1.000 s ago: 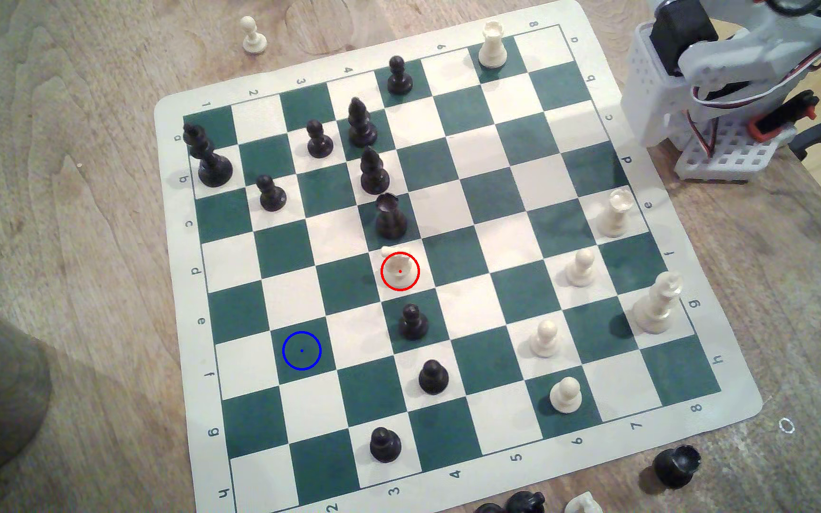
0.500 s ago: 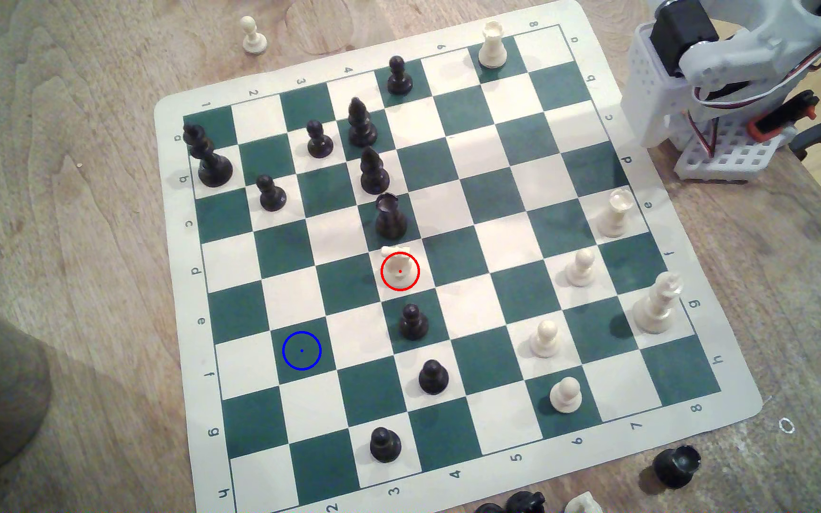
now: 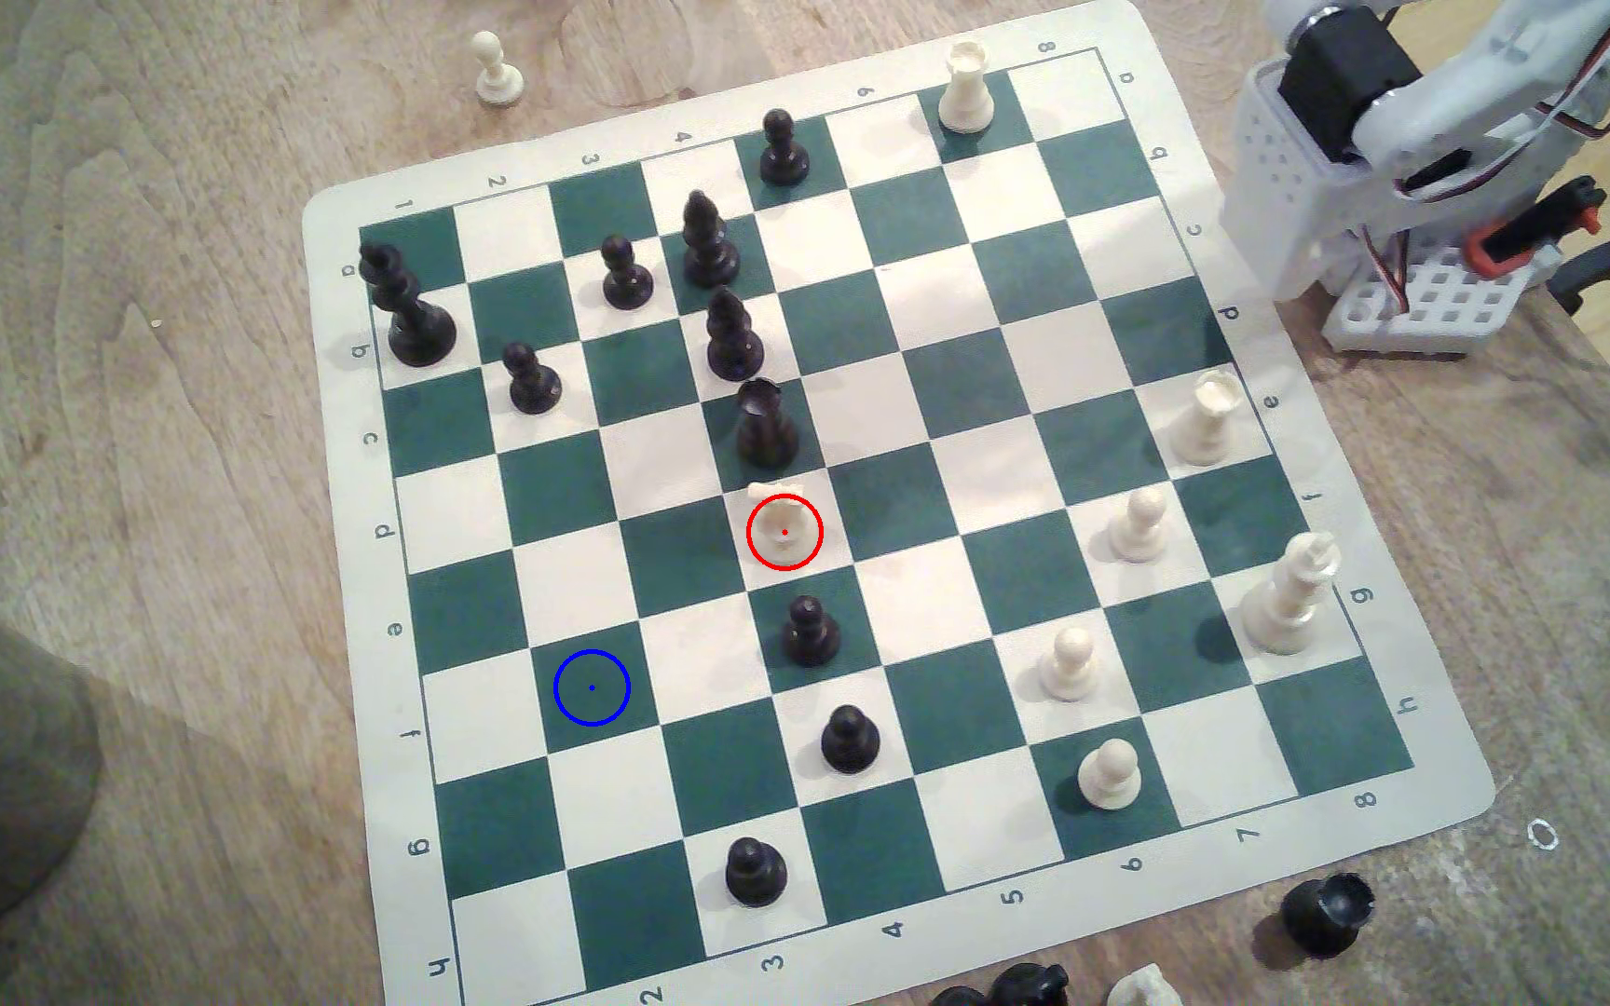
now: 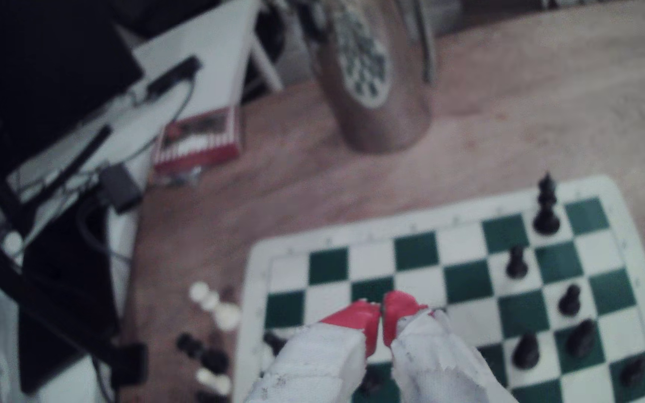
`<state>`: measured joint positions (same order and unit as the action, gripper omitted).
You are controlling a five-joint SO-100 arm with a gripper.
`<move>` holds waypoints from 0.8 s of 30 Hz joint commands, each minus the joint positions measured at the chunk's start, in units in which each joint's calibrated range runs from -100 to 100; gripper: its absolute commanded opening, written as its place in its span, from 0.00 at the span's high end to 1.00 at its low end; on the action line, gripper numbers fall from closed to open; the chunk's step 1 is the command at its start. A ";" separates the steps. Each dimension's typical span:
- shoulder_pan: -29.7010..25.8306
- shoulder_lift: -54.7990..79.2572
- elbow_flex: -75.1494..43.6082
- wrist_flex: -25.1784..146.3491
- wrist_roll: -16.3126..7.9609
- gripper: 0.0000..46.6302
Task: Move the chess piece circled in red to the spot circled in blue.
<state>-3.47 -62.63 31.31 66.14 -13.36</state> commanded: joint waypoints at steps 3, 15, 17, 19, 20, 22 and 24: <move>-3.38 12.72 -10.10 2.17 -4.15 1.00; -8.15 24.18 -8.38 6.43 -3.32 0.94; -9.64 27.49 -7.83 8.23 -3.32 0.92; -9.95 29.10 -7.38 8.31 -3.57 0.87; -9.95 29.86 -7.11 8.15 -3.66 0.84; -9.64 30.54 -4.84 5.53 -4.05 0.75; -9.24 31.73 -4.12 4.79 -3.86 0.73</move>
<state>-13.42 -31.88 26.43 73.55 -17.17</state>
